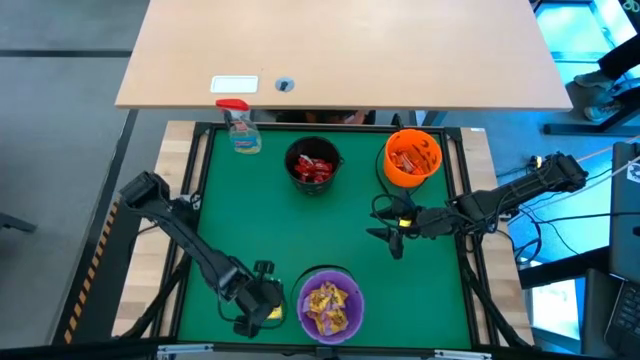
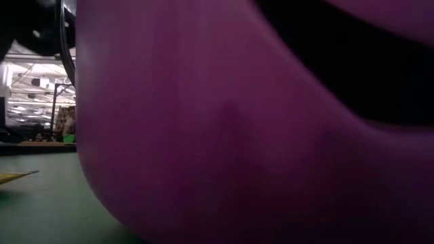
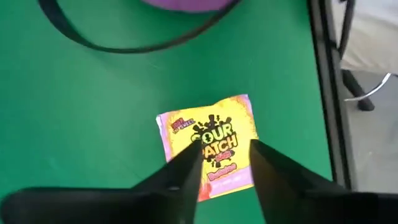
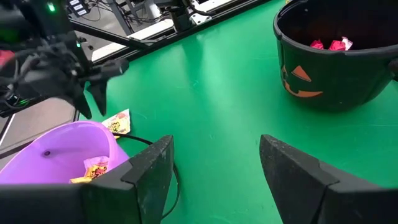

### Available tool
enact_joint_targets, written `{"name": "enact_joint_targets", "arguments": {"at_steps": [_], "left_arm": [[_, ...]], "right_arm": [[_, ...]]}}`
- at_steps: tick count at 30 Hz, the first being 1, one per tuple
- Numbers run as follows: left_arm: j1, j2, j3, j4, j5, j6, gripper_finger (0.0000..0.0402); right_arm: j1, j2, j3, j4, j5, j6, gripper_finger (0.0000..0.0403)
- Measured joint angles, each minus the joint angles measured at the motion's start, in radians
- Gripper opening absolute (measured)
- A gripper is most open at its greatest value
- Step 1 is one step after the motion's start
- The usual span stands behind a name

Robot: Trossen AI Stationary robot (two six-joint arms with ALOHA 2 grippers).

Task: Sort candy
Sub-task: Put the yellow candy into the violet bucket

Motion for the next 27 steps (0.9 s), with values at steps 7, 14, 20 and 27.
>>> {"name": "enact_joint_targets", "arguments": {"at_steps": [7,14,20,27], "left_arm": [[-0.003,0.108,0.0,0.005,0.003,-0.021,0.0233],[-0.004,0.175,0.0,0.003,-0.039,-0.03,0.0284],[-0.003,0.225,0.008,-0.027,-0.066,-0.041,0.0241],[-0.003,0.212,0.004,-0.052,-0.118,-0.022,0.0116]], "right_arm": [[0.0,0.0,0.0,0.0,-0.001,0.0,0.0237],[0.0,0.0,0.0,0.0,-0.001,0.0,0.0237],[0.0,0.004,0.0,-0.001,-0.001,0.0,0.0237],[0.0,0.004,0.0,-0.001,-0.001,0.0,0.0237]]}}
